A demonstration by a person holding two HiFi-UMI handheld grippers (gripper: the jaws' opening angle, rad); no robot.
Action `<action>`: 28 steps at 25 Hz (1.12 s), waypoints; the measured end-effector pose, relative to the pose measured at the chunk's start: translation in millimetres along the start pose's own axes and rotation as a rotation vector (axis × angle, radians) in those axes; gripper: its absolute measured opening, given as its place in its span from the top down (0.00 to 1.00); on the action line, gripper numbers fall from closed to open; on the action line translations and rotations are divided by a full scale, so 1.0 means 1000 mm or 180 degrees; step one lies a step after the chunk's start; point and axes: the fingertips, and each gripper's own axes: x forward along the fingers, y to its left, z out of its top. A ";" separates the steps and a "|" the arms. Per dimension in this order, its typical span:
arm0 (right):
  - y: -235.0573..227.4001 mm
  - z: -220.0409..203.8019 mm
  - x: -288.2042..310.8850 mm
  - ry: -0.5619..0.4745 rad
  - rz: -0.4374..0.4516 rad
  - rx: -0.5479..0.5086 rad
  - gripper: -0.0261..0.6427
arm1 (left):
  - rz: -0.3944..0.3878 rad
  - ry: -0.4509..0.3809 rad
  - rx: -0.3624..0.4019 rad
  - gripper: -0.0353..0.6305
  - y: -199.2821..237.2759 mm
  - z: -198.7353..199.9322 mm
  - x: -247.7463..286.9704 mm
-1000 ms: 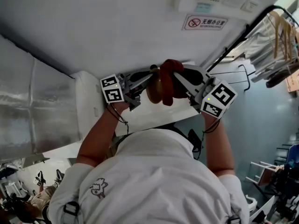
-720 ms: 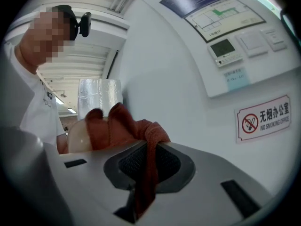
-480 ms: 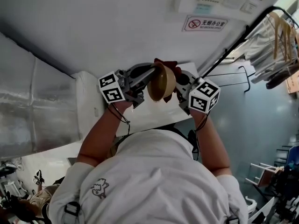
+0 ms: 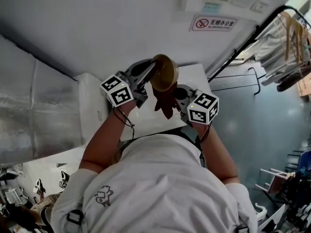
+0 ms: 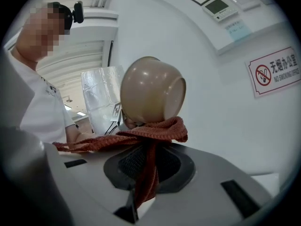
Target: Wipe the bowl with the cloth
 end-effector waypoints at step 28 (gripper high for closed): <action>-0.039 0.005 -0.054 -0.0122 -0.0569 0.0048 0.88 | 0.0339 0.0734 0.0188 0.91 0.012 -0.080 -0.038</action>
